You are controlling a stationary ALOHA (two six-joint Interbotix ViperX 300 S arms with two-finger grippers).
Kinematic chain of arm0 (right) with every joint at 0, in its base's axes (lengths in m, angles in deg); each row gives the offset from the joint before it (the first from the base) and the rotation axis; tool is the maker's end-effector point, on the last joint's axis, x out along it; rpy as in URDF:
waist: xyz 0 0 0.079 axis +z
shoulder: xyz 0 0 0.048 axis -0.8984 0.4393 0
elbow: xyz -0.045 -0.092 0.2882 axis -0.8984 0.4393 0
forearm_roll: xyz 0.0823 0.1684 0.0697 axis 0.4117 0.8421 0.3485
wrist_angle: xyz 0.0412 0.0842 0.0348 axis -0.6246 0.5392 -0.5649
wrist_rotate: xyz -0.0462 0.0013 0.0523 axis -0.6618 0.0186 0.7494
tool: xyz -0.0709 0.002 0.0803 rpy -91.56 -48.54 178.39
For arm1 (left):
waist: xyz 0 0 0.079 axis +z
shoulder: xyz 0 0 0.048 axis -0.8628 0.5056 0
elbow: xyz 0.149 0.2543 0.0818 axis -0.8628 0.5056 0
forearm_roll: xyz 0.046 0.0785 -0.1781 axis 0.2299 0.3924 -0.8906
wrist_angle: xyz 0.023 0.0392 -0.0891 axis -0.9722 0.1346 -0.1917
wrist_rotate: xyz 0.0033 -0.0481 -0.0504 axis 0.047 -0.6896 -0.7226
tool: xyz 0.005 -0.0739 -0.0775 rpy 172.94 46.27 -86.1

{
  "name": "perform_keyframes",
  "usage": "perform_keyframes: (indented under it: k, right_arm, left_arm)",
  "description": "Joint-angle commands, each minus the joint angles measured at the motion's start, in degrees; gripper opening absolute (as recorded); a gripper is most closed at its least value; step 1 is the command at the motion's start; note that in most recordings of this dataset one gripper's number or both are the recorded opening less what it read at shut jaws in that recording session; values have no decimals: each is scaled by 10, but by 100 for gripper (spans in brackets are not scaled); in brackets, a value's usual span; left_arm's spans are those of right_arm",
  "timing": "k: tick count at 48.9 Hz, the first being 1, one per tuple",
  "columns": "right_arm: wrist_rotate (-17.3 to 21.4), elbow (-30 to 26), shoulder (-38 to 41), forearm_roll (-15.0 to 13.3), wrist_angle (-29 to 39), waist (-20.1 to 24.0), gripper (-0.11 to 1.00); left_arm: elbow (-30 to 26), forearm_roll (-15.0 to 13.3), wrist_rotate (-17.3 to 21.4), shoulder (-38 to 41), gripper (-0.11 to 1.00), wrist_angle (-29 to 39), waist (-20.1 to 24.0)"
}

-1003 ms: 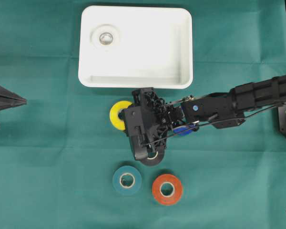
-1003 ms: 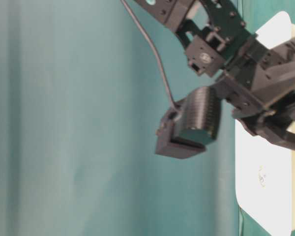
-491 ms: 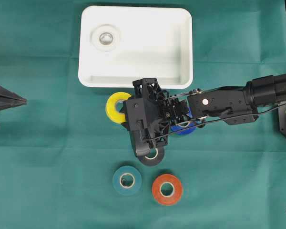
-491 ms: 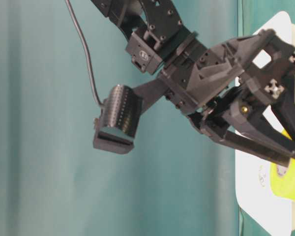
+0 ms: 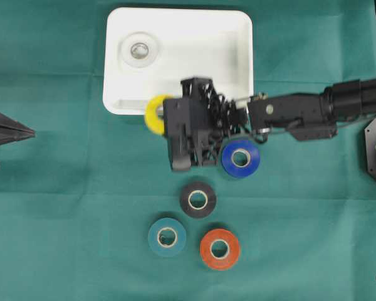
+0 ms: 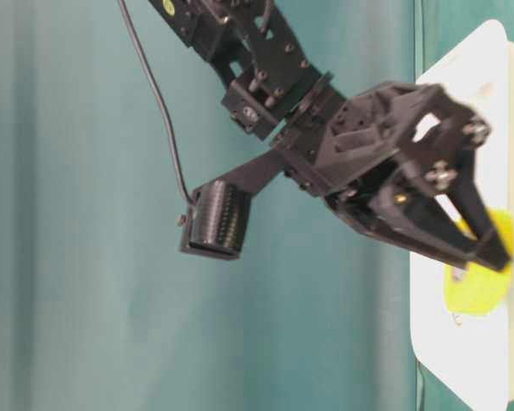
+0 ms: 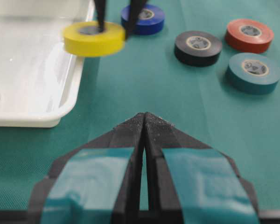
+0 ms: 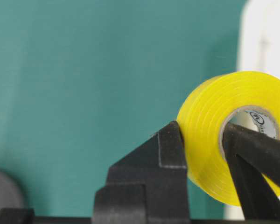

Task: Put the tape into the white case with the right arm.
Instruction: 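Lift the yellow tape and carry it into the tray, then open the right gripper and withdraw it to the right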

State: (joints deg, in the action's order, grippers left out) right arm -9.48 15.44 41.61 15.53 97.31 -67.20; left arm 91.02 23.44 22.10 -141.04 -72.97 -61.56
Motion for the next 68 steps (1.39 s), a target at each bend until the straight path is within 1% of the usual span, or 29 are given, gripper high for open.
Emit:
perform_keyframes:
  k: [1, 13, 45, 47, 50, 52, 53, 58, 59, 60, 63, 68]
  right_arm:
    - [-1, -11, -25, 0, -2, -18, 2]
    - [0, -7, -25, 0, -4, -62, 2]
    - [-1, 6, -25, 0, -4, -74, 2]
    - [-1, 7, -25, 0, -4, -75, 6]
    - [-1, 9, -25, 0, -5, -75, 18]
    - [-1, 9, -25, 0, -4, -74, 28]
    - [-1, 10, -25, 0, -4, -75, 36]
    - [-1, 11, -25, 0, -5, -75, 67]
    - [-1, 11, -25, 0, -5, -74, 71]
    - [-1, 11, -25, 0, -5, -74, 71]
    - [-1, 11, -25, 0, -5, -75, 66]
    - [-1, 11, -25, 0, -5, -74, 66]
  left_arm:
    - [-7, 1, 0, 4, 0, -3, -1]
    - [-7, 1, 0, 5, 0, -4, -1]
    - [-7, 2, 0, 5, 0, -3, 0]
    - [-7, 1, 0, 5, 0, -3, -1]
    - [-7, 1, 0, 5, 0, -4, -1]
    - [-7, 1, 0, 5, 0, -3, 0]
    - [-7, 1, 0, 5, 0, -3, 0]
    - [-7, 1, 0, 5, 0, -3, 0]
    - [-7, 1, 0, 4, 0, -3, 0]
    - [-7, 1, 0, 5, 0, -3, -1]
    - [-7, 2, 0, 5, 0, -3, 0]
    - [-7, 1, 0, 5, 0, -3, -1]
